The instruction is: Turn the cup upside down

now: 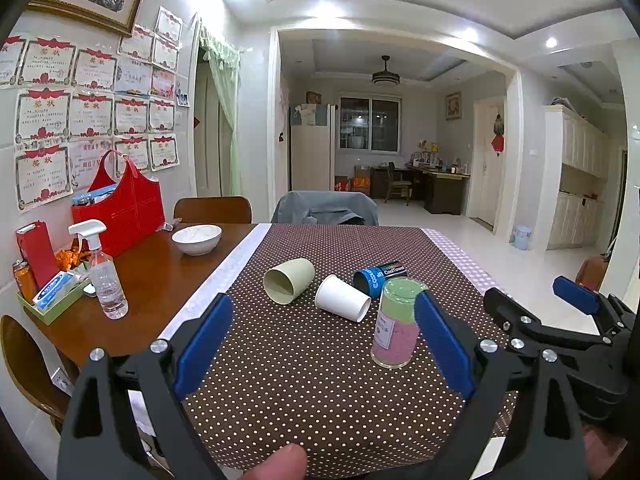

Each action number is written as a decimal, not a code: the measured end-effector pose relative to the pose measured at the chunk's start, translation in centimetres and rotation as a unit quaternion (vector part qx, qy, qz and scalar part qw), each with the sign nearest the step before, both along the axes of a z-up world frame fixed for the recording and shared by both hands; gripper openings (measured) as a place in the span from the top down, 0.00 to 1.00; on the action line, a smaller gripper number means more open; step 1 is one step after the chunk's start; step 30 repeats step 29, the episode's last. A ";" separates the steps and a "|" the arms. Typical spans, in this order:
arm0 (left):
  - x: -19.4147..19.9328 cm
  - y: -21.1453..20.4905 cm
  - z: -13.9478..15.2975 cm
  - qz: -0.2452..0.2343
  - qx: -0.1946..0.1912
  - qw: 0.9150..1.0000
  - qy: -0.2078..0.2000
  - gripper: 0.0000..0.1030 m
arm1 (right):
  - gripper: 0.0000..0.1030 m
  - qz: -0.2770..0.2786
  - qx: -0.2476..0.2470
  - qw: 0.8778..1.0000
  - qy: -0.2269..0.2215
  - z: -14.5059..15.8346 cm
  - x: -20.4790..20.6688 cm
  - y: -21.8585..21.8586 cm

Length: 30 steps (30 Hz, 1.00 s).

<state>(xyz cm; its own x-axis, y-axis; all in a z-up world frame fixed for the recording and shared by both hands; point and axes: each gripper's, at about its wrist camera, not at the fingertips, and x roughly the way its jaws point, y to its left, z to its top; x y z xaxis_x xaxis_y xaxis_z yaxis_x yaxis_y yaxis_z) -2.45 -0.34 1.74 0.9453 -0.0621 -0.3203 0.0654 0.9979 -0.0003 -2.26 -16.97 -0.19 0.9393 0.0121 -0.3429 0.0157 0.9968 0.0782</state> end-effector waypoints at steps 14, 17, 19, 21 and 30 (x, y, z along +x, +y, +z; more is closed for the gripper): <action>0.3 0.1 -0.1 0.007 0.000 1.000 0.000 0.12 | 0.06 0.005 0.000 1.000 0.005 -0.2 0.3 0.1; 0.2 0.1 -0.1 0.005 -0.001 1.000 -0.003 0.12 | 0.06 0.007 0.002 1.000 0.006 -0.3 0.3 0.0; -0.1 0.3 -0.1 0.001 -0.006 1.000 -0.010 0.12 | 0.06 0.008 0.003 1.000 0.007 -0.3 0.3 0.0; -0.1 0.3 -0.1 0.002 -0.006 1.000 -0.013 0.12 | 0.06 0.010 0.004 1.000 0.008 -0.3 0.3 -0.1; 0.2 0.2 -0.2 0.020 0.007 1.000 -0.006 0.12 | 0.06 0.011 0.006 1.000 0.008 -0.3 0.3 -0.1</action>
